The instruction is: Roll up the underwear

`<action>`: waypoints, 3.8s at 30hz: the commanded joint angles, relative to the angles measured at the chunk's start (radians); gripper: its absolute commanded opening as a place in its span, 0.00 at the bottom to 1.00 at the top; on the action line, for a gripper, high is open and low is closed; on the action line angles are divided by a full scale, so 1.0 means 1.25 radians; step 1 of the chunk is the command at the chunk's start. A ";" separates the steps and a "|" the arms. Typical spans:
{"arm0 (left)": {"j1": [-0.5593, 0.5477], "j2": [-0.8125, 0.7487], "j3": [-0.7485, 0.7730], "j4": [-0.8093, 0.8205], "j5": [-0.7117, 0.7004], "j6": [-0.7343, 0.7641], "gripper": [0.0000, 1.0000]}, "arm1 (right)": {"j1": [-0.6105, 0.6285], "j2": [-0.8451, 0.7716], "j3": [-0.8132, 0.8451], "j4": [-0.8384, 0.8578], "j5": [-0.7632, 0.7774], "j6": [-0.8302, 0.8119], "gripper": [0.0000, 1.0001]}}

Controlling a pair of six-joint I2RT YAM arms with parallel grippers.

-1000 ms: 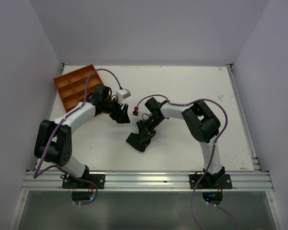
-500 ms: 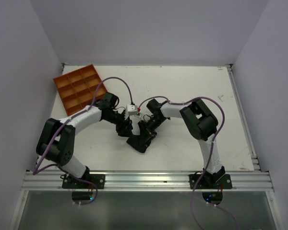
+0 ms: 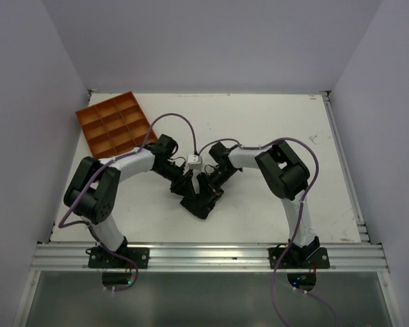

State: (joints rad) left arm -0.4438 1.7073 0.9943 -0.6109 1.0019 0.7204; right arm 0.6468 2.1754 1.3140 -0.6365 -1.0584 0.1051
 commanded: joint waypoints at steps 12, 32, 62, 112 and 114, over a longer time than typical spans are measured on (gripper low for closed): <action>-0.060 0.087 0.008 -0.012 -0.045 -0.015 0.00 | 0.000 -0.022 -0.051 0.023 0.191 0.031 0.21; -0.085 0.142 0.022 0.013 -0.129 -0.094 0.00 | 0.009 -0.266 -0.268 0.227 0.362 0.187 0.38; -0.106 0.161 0.017 0.030 -0.161 -0.141 0.00 | 0.042 -0.584 -0.391 0.248 0.550 0.182 0.54; -0.143 0.216 0.107 -0.034 -0.157 -0.130 0.00 | 0.470 -0.408 -0.218 0.126 1.075 -0.429 0.70; -0.143 0.220 0.104 -0.034 -0.157 -0.126 0.00 | 0.474 -0.397 -0.218 0.140 1.082 -0.435 0.70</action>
State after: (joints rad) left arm -0.6121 1.9457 1.1225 -0.6407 0.8661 0.5171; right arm 1.2263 1.6505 1.0458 -0.5426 0.2611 -0.4011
